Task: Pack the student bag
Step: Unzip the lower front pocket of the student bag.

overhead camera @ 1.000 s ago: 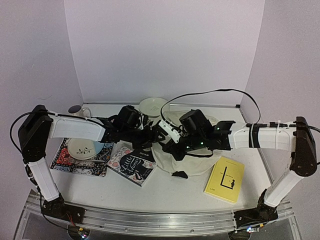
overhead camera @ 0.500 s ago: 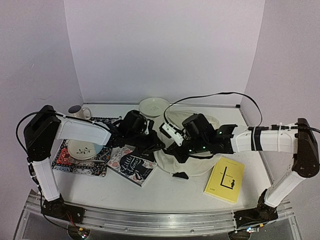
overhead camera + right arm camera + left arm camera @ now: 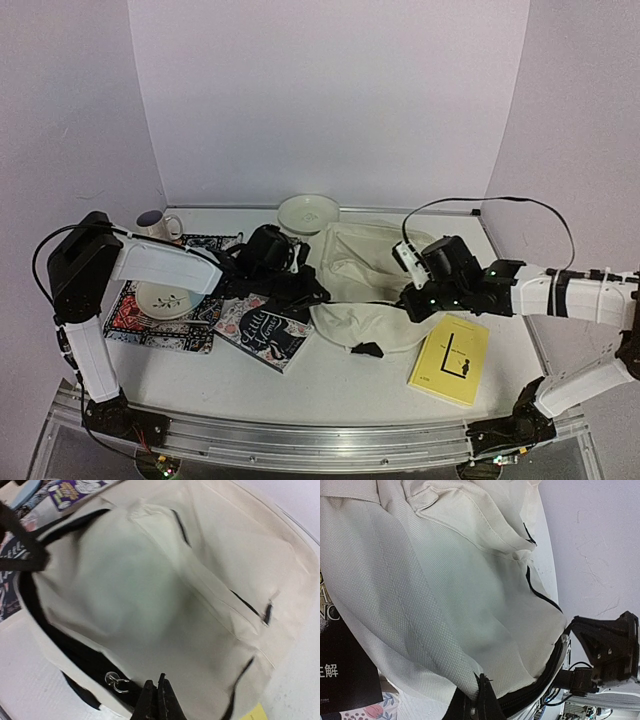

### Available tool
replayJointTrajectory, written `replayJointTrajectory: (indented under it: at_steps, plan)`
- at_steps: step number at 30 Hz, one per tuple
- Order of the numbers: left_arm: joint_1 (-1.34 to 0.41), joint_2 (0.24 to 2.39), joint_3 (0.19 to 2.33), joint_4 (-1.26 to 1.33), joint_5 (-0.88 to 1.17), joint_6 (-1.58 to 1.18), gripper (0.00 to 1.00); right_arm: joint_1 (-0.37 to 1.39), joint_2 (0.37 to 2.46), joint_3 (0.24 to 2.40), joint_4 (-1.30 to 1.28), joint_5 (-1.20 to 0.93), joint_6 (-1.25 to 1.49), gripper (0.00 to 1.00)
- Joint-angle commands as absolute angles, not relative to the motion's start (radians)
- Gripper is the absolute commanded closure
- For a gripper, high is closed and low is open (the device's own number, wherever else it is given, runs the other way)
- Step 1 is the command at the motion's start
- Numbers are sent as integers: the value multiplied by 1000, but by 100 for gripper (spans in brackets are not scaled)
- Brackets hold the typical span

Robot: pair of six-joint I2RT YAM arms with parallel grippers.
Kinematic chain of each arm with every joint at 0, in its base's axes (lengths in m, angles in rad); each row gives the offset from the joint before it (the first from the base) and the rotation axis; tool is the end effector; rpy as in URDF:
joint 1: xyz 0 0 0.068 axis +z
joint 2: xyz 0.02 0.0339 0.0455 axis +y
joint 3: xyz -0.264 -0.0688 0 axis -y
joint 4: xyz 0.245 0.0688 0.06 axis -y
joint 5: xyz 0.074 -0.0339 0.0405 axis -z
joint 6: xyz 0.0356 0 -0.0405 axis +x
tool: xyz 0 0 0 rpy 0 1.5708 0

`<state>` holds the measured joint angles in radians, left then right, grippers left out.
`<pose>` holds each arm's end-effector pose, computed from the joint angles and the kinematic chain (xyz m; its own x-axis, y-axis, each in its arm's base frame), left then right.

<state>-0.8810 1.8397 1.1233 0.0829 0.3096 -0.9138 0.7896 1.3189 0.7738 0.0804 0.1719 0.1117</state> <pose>0.2470 -0.3164 0.1885 -0.9356 -0.0511 -0.3494 0.2459 0.6161 -0.7483 0.2101 0.2033 0.2446 -0.3796 -0.2268 -0.8969 -0.5531 0.8328 0.0235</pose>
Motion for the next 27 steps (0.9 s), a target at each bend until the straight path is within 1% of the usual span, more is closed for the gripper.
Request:
replayJointTrajectory:
  at_steps: [1, 8, 11, 13, 14, 15, 18, 21, 25, 27]
  plan:
    - [-878, 1783, 1108, 78, 288, -857, 100, 689, 1207, 714, -31, 255, 226, 100]
    - [-837, 1758, 1108, -47, 228, -755, 100, 600, 1149, 687, -78, 311, 319, 100]
    - [-833, 1767, 1128, -96, 179, -675, 100, 599, 1153, 697, -62, 244, 305, 100]
    - [-834, 1773, 1138, -98, 181, -637, 100, 599, 1157, 698, -14, 143, 280, 100]
    - [-838, 1775, 1145, -97, 181, -615, 97, 599, 1155, 693, 17, 112, 270, 100]
    - [-841, 1775, 1150, -97, 181, -596, 93, 599, 1152, 688, 53, 60, 260, 100]
    - [-856, 1749, 1163, -90, 168, -520, 73, 598, 1143, 683, 124, -76, 238, 100]
    - [-873, 1712, 1180, -75, 150, -440, 54, 599, 1146, 680, 161, -152, 221, 100]
    - [-907, 1719, 1244, -64, 153, -327, 40, 598, 1157, 685, 182, -204, 205, 100]
    - [-929, 1751, 1291, -63, 163, -285, 35, 599, 1161, 691, 185, -213, 200, 100]
